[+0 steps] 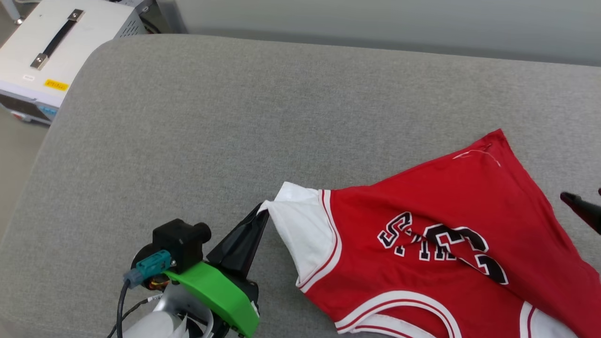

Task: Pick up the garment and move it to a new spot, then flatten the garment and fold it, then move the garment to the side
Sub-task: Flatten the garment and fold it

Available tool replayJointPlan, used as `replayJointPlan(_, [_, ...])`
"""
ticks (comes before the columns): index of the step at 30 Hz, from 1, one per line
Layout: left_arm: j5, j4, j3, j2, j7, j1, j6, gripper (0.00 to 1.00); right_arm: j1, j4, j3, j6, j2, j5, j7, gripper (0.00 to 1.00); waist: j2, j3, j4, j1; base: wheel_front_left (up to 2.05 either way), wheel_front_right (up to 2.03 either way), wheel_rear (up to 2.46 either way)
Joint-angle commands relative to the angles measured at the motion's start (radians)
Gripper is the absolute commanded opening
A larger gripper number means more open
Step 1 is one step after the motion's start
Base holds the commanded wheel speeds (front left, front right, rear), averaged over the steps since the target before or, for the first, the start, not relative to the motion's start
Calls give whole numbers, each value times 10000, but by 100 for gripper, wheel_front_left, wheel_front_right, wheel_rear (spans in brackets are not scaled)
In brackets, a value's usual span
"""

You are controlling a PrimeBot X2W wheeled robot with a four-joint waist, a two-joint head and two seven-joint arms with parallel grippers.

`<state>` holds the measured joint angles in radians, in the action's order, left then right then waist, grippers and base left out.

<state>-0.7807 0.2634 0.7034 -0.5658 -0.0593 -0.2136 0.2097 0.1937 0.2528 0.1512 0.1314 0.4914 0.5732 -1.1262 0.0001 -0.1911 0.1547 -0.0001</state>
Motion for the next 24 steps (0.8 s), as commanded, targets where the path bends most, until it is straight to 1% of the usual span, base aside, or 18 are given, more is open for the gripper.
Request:
replayJointPlan(1, [114,61,-12,67,18,-237,-13,0,469,-227,-186,-7,85,-91,52,100,-1,-646,533,1,0,0,0])
replayJointPlan(3, [172,144,49,155,26,-362,-41,0,954,-566,-449,-7,121,-172,79,100,-1,-993,787,1,0,0,0])
replayJointPlan(6, [256,183,125,304,-1,-564,-96,0,1676,-1180,-914,-7,383,-361,156,100,-1,-1466,1176,1,0,0,0])
replayJointPlan(12, [318,74,225,592,-170,-797,-214,0,2816,-2324,-1590,-7,645,-689,222,100,-1,-2093,1812,1,0,0,0])
replayJointPlan(18, [318,-188,352,869,-368,-928,-381,0,3549,-3532,-2036,-7,1058,-1027,608,100,-1,-2409,2221,1,0,0,0])
replayJointPlan(24, [301,-410,398,1003,-499,-1020,-488,0,3835,-4603,-2244,-7,1317,-1207,825,100,-1,-2518,2430,1,0,0,0])
